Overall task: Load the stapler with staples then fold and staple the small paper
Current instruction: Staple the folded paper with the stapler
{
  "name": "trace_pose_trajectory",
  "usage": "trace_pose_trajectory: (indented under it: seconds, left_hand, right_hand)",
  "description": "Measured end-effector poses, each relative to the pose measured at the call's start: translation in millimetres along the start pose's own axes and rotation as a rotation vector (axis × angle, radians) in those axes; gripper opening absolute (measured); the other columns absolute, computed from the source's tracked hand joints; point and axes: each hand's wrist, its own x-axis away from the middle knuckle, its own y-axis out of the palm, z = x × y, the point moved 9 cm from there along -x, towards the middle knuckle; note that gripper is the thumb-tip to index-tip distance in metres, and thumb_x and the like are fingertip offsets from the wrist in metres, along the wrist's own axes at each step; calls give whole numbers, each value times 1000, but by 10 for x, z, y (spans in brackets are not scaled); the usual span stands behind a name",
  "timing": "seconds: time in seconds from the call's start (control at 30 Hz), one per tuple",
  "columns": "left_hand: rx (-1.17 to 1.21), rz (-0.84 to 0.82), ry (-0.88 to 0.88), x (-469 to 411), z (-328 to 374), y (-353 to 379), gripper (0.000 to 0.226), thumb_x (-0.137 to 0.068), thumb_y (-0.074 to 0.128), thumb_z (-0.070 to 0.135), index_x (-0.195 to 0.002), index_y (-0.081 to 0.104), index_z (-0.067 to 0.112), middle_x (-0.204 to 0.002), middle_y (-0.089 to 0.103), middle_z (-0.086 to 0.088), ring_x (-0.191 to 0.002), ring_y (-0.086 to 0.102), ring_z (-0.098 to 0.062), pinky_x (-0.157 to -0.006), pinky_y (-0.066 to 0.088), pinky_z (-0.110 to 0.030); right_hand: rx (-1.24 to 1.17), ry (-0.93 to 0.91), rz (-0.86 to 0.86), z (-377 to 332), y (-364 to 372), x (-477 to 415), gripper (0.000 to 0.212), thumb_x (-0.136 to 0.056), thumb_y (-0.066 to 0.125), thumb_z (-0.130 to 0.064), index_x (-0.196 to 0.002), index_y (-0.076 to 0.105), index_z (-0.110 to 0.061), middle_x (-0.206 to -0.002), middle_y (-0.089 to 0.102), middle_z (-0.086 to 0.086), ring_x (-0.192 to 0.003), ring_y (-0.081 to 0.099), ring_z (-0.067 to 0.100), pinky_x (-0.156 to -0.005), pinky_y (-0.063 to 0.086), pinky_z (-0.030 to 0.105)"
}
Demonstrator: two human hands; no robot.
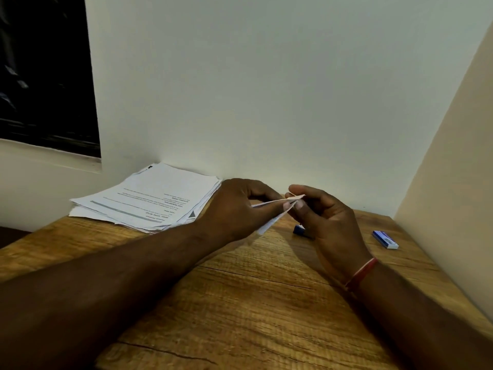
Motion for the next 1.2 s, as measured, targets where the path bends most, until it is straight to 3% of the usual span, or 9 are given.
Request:
trace_pose_trajectory:
  seconds: [0.13,0.3,0.53,0.87,0.97,1.07,1.2]
  left_hand:
    - [-36,107,57,-22,33,-88,12,-88,98,35,-91,91,25,-90,86,14,-92,81,-2,-87,66,-36]
    - [-76,25,51,-18,-19,-5,10,-90,95,37,-92,91,28,-92,86,16,-96,81,-3,-90,67,-41]
    - [-161,-39,-44,-38,-125,42,9,-95,88,42,-90,90,35,-89,84,23,-94,77,5,-82,55,-20]
    - [-184,-70,-65,-33,-180,73,12,-96,86,44,-95,91,33,-95,85,20,-96,78,1,-83,60,-26]
    - [-168,-80,-42,-32,-146,75,14,-96,86,45,-96,92,32,-92,85,21,-94,77,3,-81,57,-17]
    - [-138,-67,-20,-35,-103,33,9,-97,87,36,-94,92,30,-90,85,17,-93,78,2,-77,54,-10]
    - [-112,-116,-13,-25,-95,47,8,-99,87,35,-97,92,29,-93,86,17,-94,80,0,-86,60,-21]
  right_hand:
    - [-254,120,-3,68,109,16,35,-99,73,-14,-132,73,-4,-129,77,15,-123,76,28,-103,64,45]
    - [-181,135,-13,72,162,60,26,-100,72,-5,-126,76,-5,-113,83,10,-110,81,24,-88,67,33]
    - [-136,171,12,120,142,56,28,-101,68,3,-126,77,-6,-111,84,11,-108,81,26,-99,65,44]
    - [-98,152,-11,187,123,23,25,-100,70,5,-122,78,-5,-114,83,16,-110,81,30,-101,65,51]
    - [-78,144,-64,185,111,1,21,-102,70,1,-120,78,-5,-120,80,17,-114,79,33,-99,65,54]
    - [43,97,-119,109,85,-5,25,-101,70,2,-120,79,-11,-119,81,10,-112,78,30,-96,65,47]
    - [397,-36,-97,-17,12,-18,14,-97,81,-15,-105,83,-26,-100,82,-5,-92,78,18,-81,67,37]
